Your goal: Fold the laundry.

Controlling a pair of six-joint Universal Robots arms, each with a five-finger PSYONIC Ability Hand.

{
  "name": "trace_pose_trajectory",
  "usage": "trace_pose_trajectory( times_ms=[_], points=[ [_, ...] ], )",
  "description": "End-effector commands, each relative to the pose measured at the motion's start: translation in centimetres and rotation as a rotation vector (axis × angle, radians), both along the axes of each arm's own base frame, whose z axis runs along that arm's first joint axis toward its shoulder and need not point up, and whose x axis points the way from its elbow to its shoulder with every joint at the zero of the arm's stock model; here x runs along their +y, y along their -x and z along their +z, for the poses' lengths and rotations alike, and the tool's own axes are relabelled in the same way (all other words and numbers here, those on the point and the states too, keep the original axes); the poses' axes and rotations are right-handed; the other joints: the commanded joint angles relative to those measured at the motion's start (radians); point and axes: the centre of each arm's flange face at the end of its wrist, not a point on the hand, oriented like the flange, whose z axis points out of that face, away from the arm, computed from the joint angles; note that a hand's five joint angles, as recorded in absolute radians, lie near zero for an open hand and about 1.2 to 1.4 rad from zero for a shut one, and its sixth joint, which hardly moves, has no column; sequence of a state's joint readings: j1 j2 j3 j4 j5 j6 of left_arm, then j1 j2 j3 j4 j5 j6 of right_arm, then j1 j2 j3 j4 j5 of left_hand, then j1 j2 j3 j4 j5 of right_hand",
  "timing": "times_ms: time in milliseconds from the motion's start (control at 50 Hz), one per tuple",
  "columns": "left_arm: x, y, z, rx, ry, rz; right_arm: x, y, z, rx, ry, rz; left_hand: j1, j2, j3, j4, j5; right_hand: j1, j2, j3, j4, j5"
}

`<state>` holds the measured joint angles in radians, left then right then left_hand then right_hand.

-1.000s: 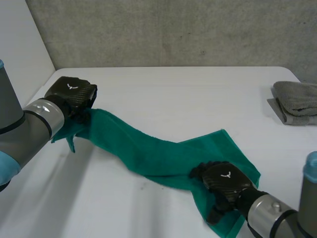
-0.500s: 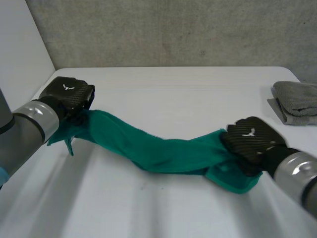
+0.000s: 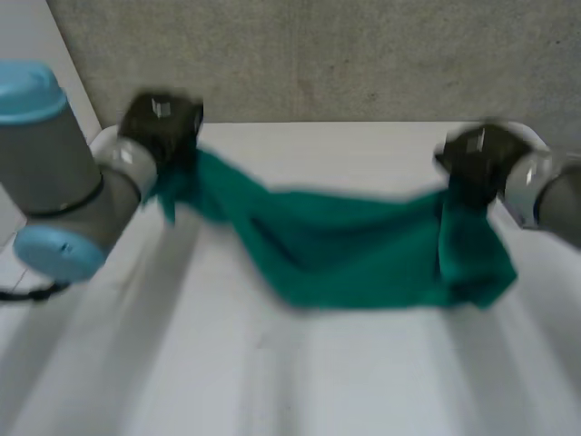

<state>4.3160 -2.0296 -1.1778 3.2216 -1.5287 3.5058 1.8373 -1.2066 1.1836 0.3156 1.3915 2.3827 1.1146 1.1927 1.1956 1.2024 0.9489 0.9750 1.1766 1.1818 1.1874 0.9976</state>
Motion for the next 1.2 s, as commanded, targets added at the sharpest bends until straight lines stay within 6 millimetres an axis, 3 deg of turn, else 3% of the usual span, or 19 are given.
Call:
trace_pose_trajectory(
  times_ms=[20,100,220,340,420,440,460,540,600,640,760,840,860,880,900,960,1020,1060,1200],
  points=[
    [-1.4,0.8,11.1,0.264,0.505,0.052,-3.4,-1.2,10.7,-0.176,0.535,-0.005,0.282,0.204,0.201,0.194,0.273,0.421,0.22,0.214,0.209,0.224],
    [0.3,0.5,14.4,0.336,0.606,0.07,-3.7,-1.7,12.9,-0.219,0.682,0.028,0.282,0.204,0.201,0.194,0.273,0.421,0.22,0.214,0.209,0.224],
    [0.8,0.8,11.6,0.285,0.492,0.066,-3.2,-2.3,11.2,-0.189,0.589,0.113,0.282,0.204,0.201,0.194,0.273,0.421,0.22,0.214,0.209,0.224],
    [1.0,0.0,5.0,0.162,0.264,0.084,-2.4,-2.4,6.1,-0.107,0.303,0.157,0.282,0.204,0.201,0.194,0.273,0.421,0.22,0.214,0.209,0.224],
    [1.4,-0.4,0.5,0.077,0.122,0.087,-2.2,-2.2,1.2,-0.013,0.109,0.177,0.282,0.204,0.201,0.194,0.273,0.421,0.22,0.214,0.209,0.224],
    [1.3,-0.5,-0.6,0.062,0.093,0.089,-1.9,-2.2,-0.9,0.037,0.048,0.191,0.282,0.204,0.201,0.194,0.273,0.421,0.22,0.214,0.209,0.224],
    [1.0,-0.5,-3.3,0.025,0.02,0.094,-1.7,-2.1,-1.9,0.061,0.018,0.196,0.282,0.204,0.201,0.194,0.273,0.421,0.22,0.214,0.209,0.224],
    [1.1,-0.4,-9.1,-0.055,-0.139,0.094,-0.8,-2.1,-6.6,0.138,-0.093,0.226,0.282,0.204,0.201,0.194,0.273,0.421,0.22,0.214,0.209,0.224],
    [1.5,-0.5,-11.4,-0.094,-0.216,0.093,-0.3,-1.9,-10.3,0.164,-0.177,0.23,0.282,0.204,0.201,0.194,0.273,0.421,0.22,0.214,0.209,0.224],
    [2.0,-0.7,-12.6,-0.128,-0.28,0.092,0.0,-1.8,-11.5,0.167,-0.204,0.228,0.282,0.204,0.201,0.194,0.273,0.421,0.22,0.214,0.209,0.224],
    [2.9,-1.2,-12.9,-0.152,-0.363,0.093,0.6,-1.6,-12.6,0.137,-0.214,0.208,0.148,0.07,0.067,0.06,0.139,0.421,0.22,0.214,0.209,0.224],
    [3.6,-1.8,-10.5,-0.136,-0.332,0.097,1.0,-1.4,-11.3,0.08,-0.202,0.188,-0.59,-0.669,-0.671,-0.678,-0.599,0.421,0.22,0.214,0.209,0.224],
    [3.7,-2.0,-10.1,-0.134,-0.325,0.098,1.0,-1.4,-11.0,0.062,-0.194,0.179,-0.668,-0.746,-0.749,-0.756,-0.677,0.419,0.218,0.213,0.207,0.222],
    [3.9,-2.1,-9.7,-0.131,-0.316,0.099,1.0,-1.3,-10.6,0.042,-0.188,0.17,-0.713,-0.791,-0.794,-0.801,-0.722,0.213,0.011,0.006,0.001,0.016],
    [4.1,-2.2,-9.2,-0.128,-0.307,0.097,1.2,-1.2,-10.3,-0.001,-0.185,0.151,-0.742,-0.82,-0.823,-0.83,-0.751,-0.158,-0.36,-0.365,-0.371,-0.355],
    [4.9,-2.5,-8.1,-0.114,-0.283,0.088,1.6,-0.9,-9.9,-0.107,-0.191,0.099,-0.781,-0.859,-0.862,-0.868,-0.79,-0.496,-0.697,-0.703,-0.708,-0.693],
    [5.8,-3.3,-6.7,-0.1,-0.263,0.091,1.8,0.0,-9.3,-0.207,-0.201,0.039,-0.781,-0.859,-0.862,-0.868,-0.79,-0.564,-0.765,-0.771,-0.776,-0.761],
    [6.4,-4.3,-6.4,-0.097,-0.264,0.109,1.6,1.7,-8.8,-0.32,-0.234,-0.051,-0.775,-0.853,-0.856,-0.863,-0.784,-0.687,-0.889,-0.894,-0.9,-0.884],
    [8.1,-6.6,-6.6,-0.094,-0.295,0.159,1.9,5.6,-9.7,-0.583,-0.389,-0.263,-0.769,-0.847,-0.85,-0.857,-0.778,-0.723,-0.924,-0.93,-0.935,-0.92]
  ],
)
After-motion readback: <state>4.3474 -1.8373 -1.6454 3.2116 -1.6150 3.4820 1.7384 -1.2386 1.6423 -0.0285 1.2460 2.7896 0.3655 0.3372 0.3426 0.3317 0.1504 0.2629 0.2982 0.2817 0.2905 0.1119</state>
